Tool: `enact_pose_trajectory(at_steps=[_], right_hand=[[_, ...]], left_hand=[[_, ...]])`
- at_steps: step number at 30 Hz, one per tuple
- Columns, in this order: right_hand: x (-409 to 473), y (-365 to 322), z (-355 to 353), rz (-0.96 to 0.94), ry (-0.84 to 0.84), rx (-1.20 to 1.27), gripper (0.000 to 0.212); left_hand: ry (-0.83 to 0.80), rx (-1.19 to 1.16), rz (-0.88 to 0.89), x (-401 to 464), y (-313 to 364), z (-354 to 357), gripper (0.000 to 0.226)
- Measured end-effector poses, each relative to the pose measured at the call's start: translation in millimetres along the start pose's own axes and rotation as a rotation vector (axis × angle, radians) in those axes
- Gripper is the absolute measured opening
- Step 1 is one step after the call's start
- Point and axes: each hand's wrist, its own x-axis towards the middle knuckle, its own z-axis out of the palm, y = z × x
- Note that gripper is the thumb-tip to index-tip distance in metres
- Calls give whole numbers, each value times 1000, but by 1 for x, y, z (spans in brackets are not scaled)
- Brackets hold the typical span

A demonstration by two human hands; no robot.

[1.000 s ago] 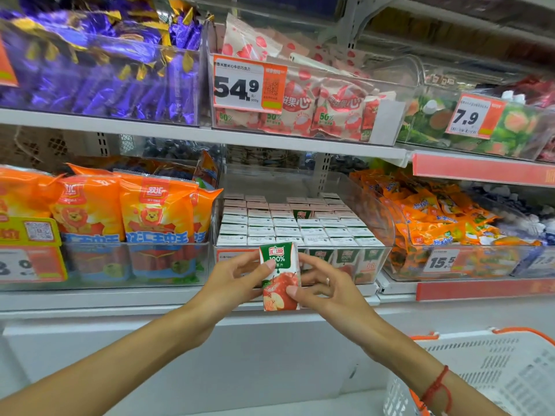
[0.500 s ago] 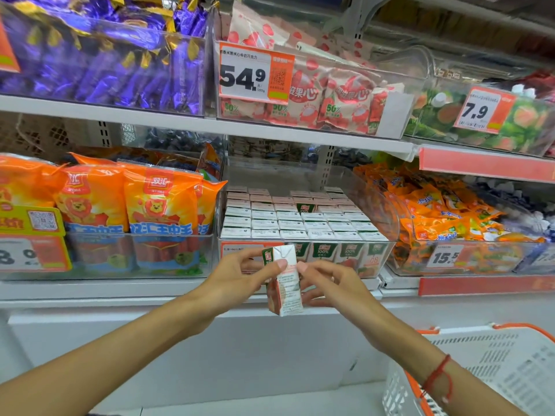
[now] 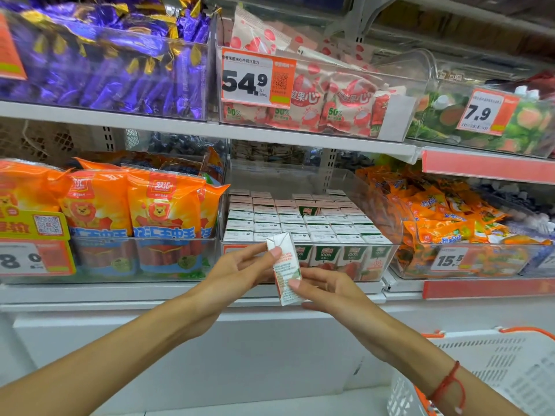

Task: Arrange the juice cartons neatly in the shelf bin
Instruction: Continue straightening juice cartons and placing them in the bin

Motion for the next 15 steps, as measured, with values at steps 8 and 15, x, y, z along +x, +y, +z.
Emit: enact_pose_trajectory(at_steps=[8,15], right_hand=[[3,6,9,37,232,-116,40],[4,6,10,-41,192,-261,45]], left_hand=[[86,-117,-57,3,-11,5,24],[194,-133,8,6,-15,13,14]])
